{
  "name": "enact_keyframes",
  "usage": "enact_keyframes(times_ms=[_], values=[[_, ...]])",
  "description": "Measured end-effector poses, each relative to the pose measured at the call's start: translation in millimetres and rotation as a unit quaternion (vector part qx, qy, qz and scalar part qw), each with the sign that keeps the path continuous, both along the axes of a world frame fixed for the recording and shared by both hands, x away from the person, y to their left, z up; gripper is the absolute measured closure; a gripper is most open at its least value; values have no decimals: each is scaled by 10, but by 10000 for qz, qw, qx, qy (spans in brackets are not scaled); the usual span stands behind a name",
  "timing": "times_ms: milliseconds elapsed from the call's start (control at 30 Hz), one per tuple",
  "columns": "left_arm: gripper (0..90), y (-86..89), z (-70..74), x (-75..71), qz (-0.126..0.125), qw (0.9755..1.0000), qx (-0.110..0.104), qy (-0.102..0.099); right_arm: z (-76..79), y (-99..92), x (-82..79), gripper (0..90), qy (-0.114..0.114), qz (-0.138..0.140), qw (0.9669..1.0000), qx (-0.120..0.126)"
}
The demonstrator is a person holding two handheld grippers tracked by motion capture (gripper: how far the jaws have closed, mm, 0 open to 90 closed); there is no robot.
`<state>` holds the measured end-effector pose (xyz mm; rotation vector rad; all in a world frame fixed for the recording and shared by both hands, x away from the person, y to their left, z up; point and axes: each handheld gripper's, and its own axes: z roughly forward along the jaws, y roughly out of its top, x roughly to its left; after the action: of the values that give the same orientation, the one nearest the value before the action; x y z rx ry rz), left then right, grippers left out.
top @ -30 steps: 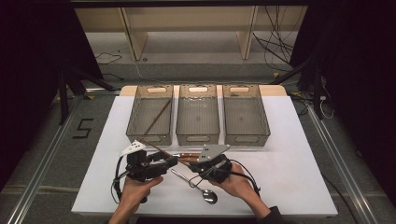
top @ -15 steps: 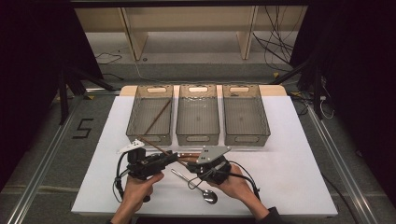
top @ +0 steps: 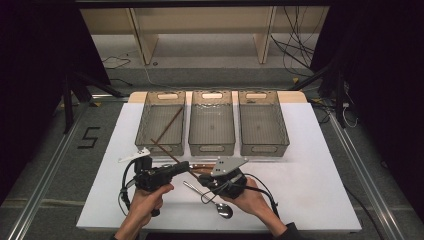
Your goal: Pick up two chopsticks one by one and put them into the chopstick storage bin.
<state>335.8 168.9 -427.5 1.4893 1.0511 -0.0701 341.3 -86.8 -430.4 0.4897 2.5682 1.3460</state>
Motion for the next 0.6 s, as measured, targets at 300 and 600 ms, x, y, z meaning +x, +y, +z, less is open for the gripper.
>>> enact_keyframes(times_ms=[300, 600], values=[[846, 173, 298, 135, 11, 9974, 642, -325, 34, -187, 33, 554, 254, -200, 9993, 201], [846, 439, 719, 442, 146, 9893, 1390, -430, -16, -434, -37, 359, 326, -435, 9980, 311]])
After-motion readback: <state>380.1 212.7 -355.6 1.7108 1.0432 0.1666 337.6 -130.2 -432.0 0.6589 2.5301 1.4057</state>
